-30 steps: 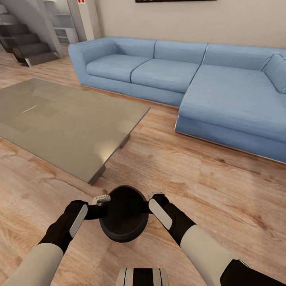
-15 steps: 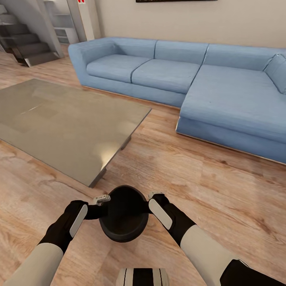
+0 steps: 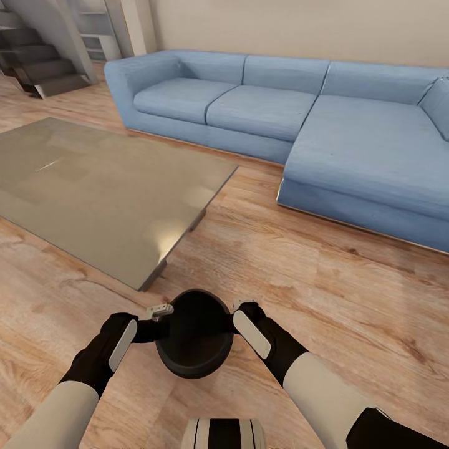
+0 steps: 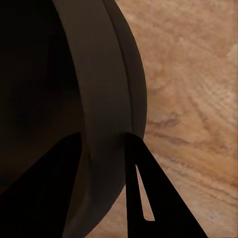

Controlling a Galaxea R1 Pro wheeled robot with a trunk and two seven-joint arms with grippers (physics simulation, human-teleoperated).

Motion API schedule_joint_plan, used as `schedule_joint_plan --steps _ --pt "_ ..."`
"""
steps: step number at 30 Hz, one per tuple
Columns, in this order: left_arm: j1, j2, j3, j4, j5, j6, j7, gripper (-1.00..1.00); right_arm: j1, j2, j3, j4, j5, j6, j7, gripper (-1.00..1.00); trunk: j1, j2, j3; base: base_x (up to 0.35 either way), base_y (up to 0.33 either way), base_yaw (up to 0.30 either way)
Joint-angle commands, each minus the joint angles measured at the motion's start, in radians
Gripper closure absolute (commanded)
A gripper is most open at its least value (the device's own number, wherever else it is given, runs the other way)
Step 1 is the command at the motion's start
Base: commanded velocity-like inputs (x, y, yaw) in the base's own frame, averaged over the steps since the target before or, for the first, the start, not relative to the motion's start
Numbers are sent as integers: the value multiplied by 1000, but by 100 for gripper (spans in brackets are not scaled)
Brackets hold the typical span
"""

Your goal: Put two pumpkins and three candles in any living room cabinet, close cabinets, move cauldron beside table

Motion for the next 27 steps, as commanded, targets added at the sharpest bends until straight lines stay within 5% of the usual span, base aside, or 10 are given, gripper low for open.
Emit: schedule_joint_plan --steps 1,11,12,13,27 --pt "0 0 -4 22 -65 -8 -2 100 -1 0 32 -12 -25 -17 20 100 0 0 -1 0 0 0" --pt "0 0 -3 22 -65 -8 -2 100 -1 0 32 -12 -25 -17 20 100 0 0 -1 0 0 0" --pt "0 0 -3 22 -65 -8 -2 100 -1 0 32 -12 -25 -17 20 -100 0 0 -1 0 0 0" --pt "0 0 -3 22 -65 -8 -2 -100 -1 0 32 -12 -25 -17 20 -100 0 0 -1 0 0 0" --pt "0 0 -2 21 -63 -8 -4 -100 -1 0 31 -12 -25 -17 20 -100 0 0 3 0 0 0"
